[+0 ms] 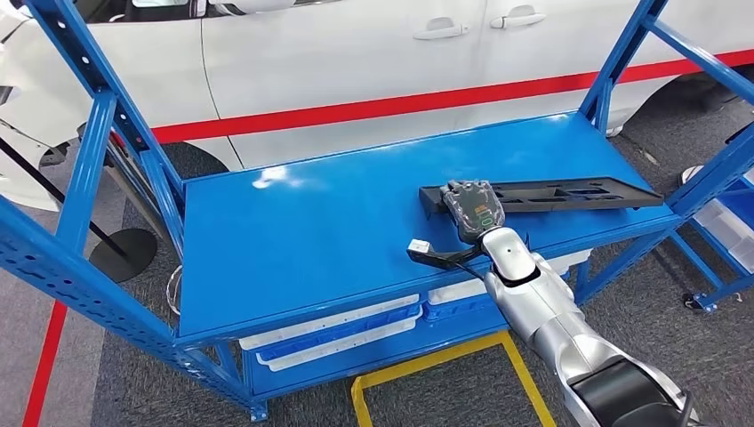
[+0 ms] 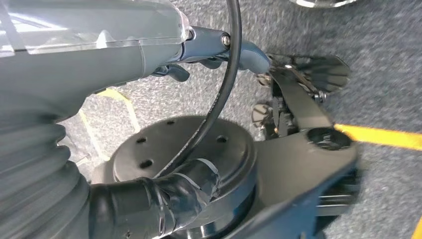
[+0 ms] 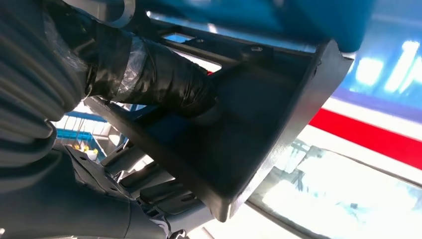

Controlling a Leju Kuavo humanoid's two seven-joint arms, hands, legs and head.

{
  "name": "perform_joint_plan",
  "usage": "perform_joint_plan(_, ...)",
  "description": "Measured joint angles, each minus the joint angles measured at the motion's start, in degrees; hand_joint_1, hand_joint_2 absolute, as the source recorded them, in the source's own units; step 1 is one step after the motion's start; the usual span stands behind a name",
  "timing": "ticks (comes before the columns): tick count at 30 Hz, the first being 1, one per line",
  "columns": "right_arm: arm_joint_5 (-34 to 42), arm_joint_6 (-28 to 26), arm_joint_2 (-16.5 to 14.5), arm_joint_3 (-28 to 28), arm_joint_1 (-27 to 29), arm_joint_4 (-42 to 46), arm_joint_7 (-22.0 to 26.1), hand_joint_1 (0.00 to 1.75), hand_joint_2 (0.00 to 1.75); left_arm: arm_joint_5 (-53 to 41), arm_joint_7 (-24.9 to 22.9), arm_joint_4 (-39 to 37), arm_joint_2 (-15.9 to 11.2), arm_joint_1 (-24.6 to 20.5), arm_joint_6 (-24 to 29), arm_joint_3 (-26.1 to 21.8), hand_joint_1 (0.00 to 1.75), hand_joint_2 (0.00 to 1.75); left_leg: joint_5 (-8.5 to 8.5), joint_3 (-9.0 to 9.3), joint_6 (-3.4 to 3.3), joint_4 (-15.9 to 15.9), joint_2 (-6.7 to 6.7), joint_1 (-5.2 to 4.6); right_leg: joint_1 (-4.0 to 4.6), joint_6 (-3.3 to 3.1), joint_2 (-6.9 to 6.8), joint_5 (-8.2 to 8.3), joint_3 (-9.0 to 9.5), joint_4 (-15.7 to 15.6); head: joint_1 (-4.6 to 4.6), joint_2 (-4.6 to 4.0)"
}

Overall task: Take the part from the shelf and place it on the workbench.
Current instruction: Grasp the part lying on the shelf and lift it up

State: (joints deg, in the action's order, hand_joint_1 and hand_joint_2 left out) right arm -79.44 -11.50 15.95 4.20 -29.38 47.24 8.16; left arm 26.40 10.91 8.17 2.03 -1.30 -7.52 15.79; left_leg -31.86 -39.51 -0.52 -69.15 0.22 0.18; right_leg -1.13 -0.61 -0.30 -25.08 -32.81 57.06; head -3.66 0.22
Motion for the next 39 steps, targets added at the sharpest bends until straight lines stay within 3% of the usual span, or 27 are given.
perform_joint_plan(1, -0.01, 0.0, -0.01, 0.0, 0.01, -0.16, 0.01, 1.75, 1.75, 0.0, 0.0, 0.0, 0.01, -0.02, 0.01, 0.02, 0.0, 1.75, -1.5, -0.96, 0.15, -3.18, 0.0, 0.12, 0.0, 0.01, 0.01, 0.29, -0.54, 0.13, -0.01, 0.01)
perform_joint_plan(2, -0.02, -0.01, -0.02, 0.0, 0.01, -0.32, 0.02, 1.75, 1.75, 0.0, 0.0, 0.0, 0.02, -0.03, 0.02, 0.03, 0.0, 1.75, -1.96, -1.12, 0.29, -4.8, 0.01, 0.24, -0.04, 0.1, 0.03, 0.55, -1.09, 0.31, -0.01, 0.01)
perform_joint_plan(3, -0.04, -0.03, -0.03, 0.0, 0.0, -0.46, 0.02, 1.75, 1.75, -0.01, 0.0, 0.0, 0.02, -0.04, 0.05, 0.04, 0.0, 1.75, -1.37, -0.21, 0.4, -4.32, 0.01, 0.35, -0.1, 0.24, 0.06, 0.77, -1.59, 0.55, -0.01, 0.01)
perform_joint_plan(6, -0.21, -0.25, -0.03, 0.0, -0.3, -0.86, 0.05, 1.75, 1.75, -0.02, 0.0, 0.0, -0.01, -0.09, 0.13, 0.13, 0.0, 1.75, 2.24, 6.75, 0.36, 6.16, -0.16, 0.52, -0.31, 0.89, 0.22, 1.13, -2.88, 1.67, -0.02, 0.02)
perform_joint_plan(7, -0.29, -0.35, -0.04, 0.0, -0.47, -1.01, 0.08, 1.75, 1.75, -0.02, 0.02, 0.0, -0.02, -0.12, 0.13, 0.21, 0.0, 1.75, 2.84, 8.16, 0.21, 8.65, -0.31, 0.45, -0.3, 1.21, 0.27, 1.27, -3.18, 1.97, -0.02, 0.01)
perform_joint_plan(11, -0.56, -0.73, -0.06, 0.02, -0.81, -1.58, 0.43, 1.75, 1.75, -0.02, 0.07, 0.0, 0.04, -0.32, 0.13, 0.57, 0.0, 1.75, 3.67, 7.92, -1.21, 10.08, -0.41, 0.31, -0.27, 2.86, 0.44, 2.04, -3.83, 2.15, -0.05, 0.01)
perform_joint_plan(13, -0.6, -0.83, 0.01, 0.02, -0.87, -1.8, 0.43, 1.75, 1.75, -0.02, 0.07, 0.0, 0.1, -0.32, 0.13, 0.65, 0.0, 1.75, 4.65, 7.17, -2.23, 10.4, -0.22, 0.45, -0.38, 3.3, 0.37, -0.3, -4.85, 4.34, -0.07, 0.01)
perform_joint_plan(16, -0.6, -0.87, 0.04, 0.03, -0.95, -2.15, 0.44, 1.75, 1.75, -0.07, 0.07, 0.0, 0.07, -0.33, 0.13, 0.71, 0.0, 1.75, 5.9, 5.5, -2.9, 10.4, -0.11, 0.17, -0.34, 3.45, 0.3, -7.1, -7.89, 14.01, -0.07, 0.01)
perform_joint_plan(17, -0.6, -0.87, 0.03, 0.04, -0.95, -2.28, 0.44, 1.75, 1.75, -0.07, 0.07, 0.0, 0.07, -0.33, 0.13, 0.74, 0.0, 1.75, 6.31, 4.93, -2.94, 10.37, -0.09, -0.02, -0.28, 3.39, 0.3, -7.95, -8.12, 16.14, -0.06, 0.0)
perform_joint_plan(18, -0.6, -0.88, 0.02, 0.05, -0.96, -2.41, 0.45, 1.75, 1.75, -0.05, 0.07, 0.0, 0.08, -0.33, 0.13, 0.78, 0.0, 1.75, 6.7, 4.41, -2.96, 10.35, -0.09, -0.22, -0.19, 3.21, 0.3, -7.7, -7.37, 16.37, -0.06, 0.01)
perform_joint_plan(19, -0.6, -0.9, 0.02, 0.06, -1.0, -2.49, 0.45, 1.75, 1.75, -0.03, 0.07, 0.0, 0.1, -0.32, 0.13, 0.8, 0.0, 1.75, 7.08, 3.96, -2.96, 10.35, -0.09, -0.41, 0.0, 2.88, 0.3, -6.61, -5.52, 14.45, -0.05, 0.01)
perform_joint_plan(20, -0.6, -0.93, 0.02, 0.07, -1.11, -2.53, 0.45, 1.75, 1.75, -0.03, 0.07, 0.0, 0.13, -0.32, 0.13, 0.81, 0.0, 1.75, 7.44, 3.61, -2.93, 10.34, -0.09, -0.58, 0.3, 2.34, 0.29, -5.3, -2.81, 10.89, -0.05, 0.01)
perform_joint_plan(22, -0.6, -1.01, 0.04, 0.07, -1.49, -2.53, 0.48, 1.75, 1.75, -0.03, 0.07, 0.0, 0.22, -0.33, 0.12, 0.83, 0.0, 1.75, 8.15, 3.14, -2.67, 10.4, -0.04, -0.74, 1.0, 1.13, 0.05, -4.17, 1.91, 3.66, -0.03, 0.02)
perform_joint_plan(24, -0.6, -1.08, 0.08, 0.07, -1.84, -2.52, 0.54, 1.75, 1.75, -0.03, 0.07, 0.0, 0.3, -0.34, 0.12, 0.84, 0.0, 1.75, 8.83, 2.96, -2.04, 10.55, 0.03, -0.54, 1.55, 0.41, -0.19, -4.09, 3.24, 0.85, -0.04, 0.01)
perform_joint_plan(26, -0.6, -1.11, 0.08, 0.07, -2.05, -2.53, 0.58, 1.75, 1.75, -0.02, 0.07, -0.01, 0.31, -0.35, 0.11, 0.86, 0.0, 1.75, 9.34, 2.9, -1.25, 10.77, 0.05, -0.44, 1.54, -0.13, -0.24, -3.01, 3.08, 0.09, -0.05, 0.01)
perform_joint_plan(27, -0.6, -1.11, 0.05, 0.08, -2.15, -2.53, 0.59, 1.75, 1.75, -0.02, 0.07, -0.01, 0.31, -0.35, 0.11, 0.86, 0.0, 1.75, 8.82, 2.63, -0.91, 10.41, -0.01, -0.46, 1.33, -0.48, -0.28, -2.36, 3.02, -0.49, -0.06, 0.01)
perform_joint_plan(29, -0.6, -1.11, -0.07, 0.09, -2.24, -2.53, 0.61, 1.75, 1.75, -0.02, 0.06, -0.02, 0.27, -0.32, 0.11, 0.87, 0.0, 1.75, 5.18, 1.2, -0.33, 6.78, -0.17, -0.38, 0.82, -1.01, -0.4, -0.94, 2.41, -1.4, -0.03, 0.0)
perform_joint_plan(31, -0.6, -1.11, -0.16, 0.08, -2.21, -2.56, 0.61, 1.75, 1.75, -0.02, 0.06, -0.02, 0.26, -0.28, 0.11, 0.87, 0.0, 1.75, 0.46, -0.86, 0.29, 0.14, -0.23, -0.01, 0.76, -1.08, -0.42, 0.02, 1.05, -1.3, -0.01, 0.01)
perform_joint_plan(32, -0.6, -1.11, -0.21, 0.08, -2.14, -2.6, 0.61, 1.75, 1.75, -0.02, 0.07, -0.02, 0.25, -0.28, 0.12, 0.87, 0.0, 1.75, -0.71, -1.36, 0.59, -2.47, -0.22, 0.21, 0.71, -0.91, -0.42, 0.4, 0.3, -1.05, -0.02, 0.0)
perform_joint_plan(33, -0.6, -1.11, -0.26, 0.08, -2.08, -2.65, 0.61, 1.75, 1.75, -0.02, 0.07, -0.02, 0.22, -0.28, 0.13, 0.87, 0.0, 1.75, -0.73, -0.98, 0.84, -3.36, -0.2, 0.39, 0.62, -0.7, -0.42, 0.71, -0.49, -0.7, -0.02, 0.01)
perform_joint_plan(34, -0.6, -1.11, -0.28, 0.08, -2.05, -2.69, 0.61, 1.75, 1.75, -0.02, 0.07, -0.02, 0.2, -0.28, 0.13, 0.87, 0.0, 1.75, 0.16, 0.47, 1.04, -2.18, -0.18, 0.54, 0.48, -0.47, -0.41, 0.96, -1.28, -0.23, -0.02, 0.01)
perform_joint_plan(37, -0.6, -1.13, -0.3, 0.08, -2.05, -2.72, 0.61, 1.75, 1.75, -0.02, 0.07, 0.0, 0.11, -0.34, 0.13, 0.87, 0.0, 1.75, 2.87, 7.27, 0.91, 7.72, -0.38, 0.62, 0.1, 0.3, -0.38, 1.38, -3.22, 1.39, -0.03, 0.01)
perform_joint_plan(39, -0.6, -1.14, -0.36, 0.09, -2.01, -2.73, 0.61, 1.75, 1.75, -0.02, 0.07, -0.01, 0.09, -0.36, 0.13, 0.87, 0.0, 1.75, 3.06, 8.37, 0.19, 10.01, -0.61, 0.31, 0.11, 1.05, -0.33, 1.8, -3.8, 1.88, -0.03, 0.01)
